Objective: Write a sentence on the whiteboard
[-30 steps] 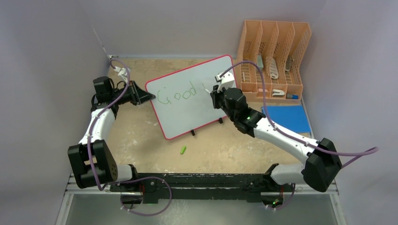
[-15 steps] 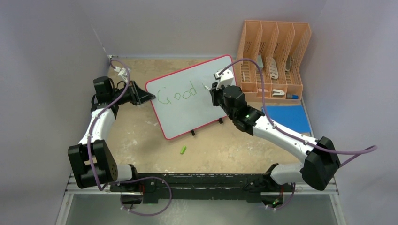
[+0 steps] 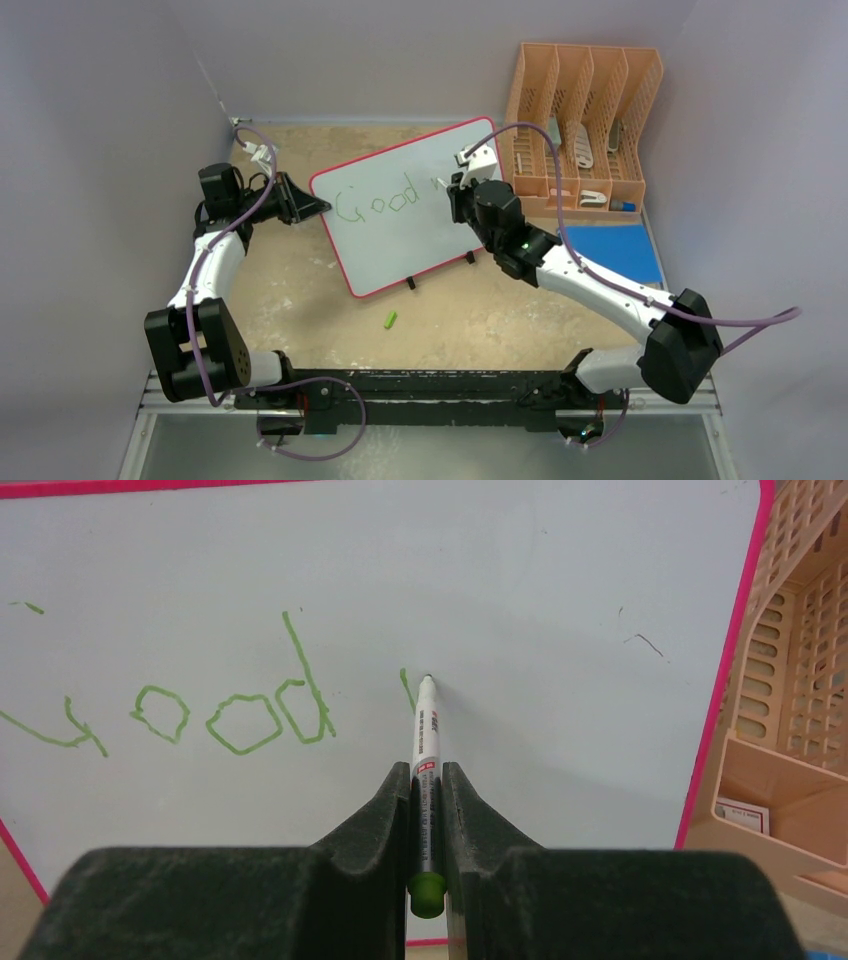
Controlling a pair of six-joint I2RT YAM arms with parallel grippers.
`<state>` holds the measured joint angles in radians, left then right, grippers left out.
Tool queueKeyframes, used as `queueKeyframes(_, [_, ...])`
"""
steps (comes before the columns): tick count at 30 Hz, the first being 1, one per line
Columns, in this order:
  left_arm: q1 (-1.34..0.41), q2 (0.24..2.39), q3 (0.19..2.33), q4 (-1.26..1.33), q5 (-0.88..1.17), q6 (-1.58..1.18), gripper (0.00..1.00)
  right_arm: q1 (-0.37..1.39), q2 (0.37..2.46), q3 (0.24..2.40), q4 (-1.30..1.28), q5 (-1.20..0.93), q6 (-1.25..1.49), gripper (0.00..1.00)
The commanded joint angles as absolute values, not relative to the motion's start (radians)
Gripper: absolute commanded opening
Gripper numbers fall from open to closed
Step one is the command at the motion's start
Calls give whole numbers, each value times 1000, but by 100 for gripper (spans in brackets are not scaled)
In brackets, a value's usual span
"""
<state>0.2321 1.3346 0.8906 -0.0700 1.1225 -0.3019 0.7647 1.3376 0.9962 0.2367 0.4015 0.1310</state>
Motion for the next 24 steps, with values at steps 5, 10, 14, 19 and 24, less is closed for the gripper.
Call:
queueKeyframes(5, [207, 1330, 899, -101, 1090, -272, 0, 761, 1350, 1056, 289, 420, 110, 0])
queueKeyframes(10, [207, 1330, 898, -101, 1085, -272, 0, 760, 1324, 1054, 276, 403, 119, 0])
queueKeyframes(14, [207, 1329, 900, -103, 1084, -270, 0, 760, 1288, 1040, 267, 408, 124, 0])
queueKeyframes(19, [207, 1330, 900, -104, 1083, -271, 0, 759, 1268, 1018, 264, 429, 128, 0])
queueKeyframes(24, [206, 1328, 899, -104, 1084, -272, 0, 760, 1273, 1012, 273, 432, 129, 0])
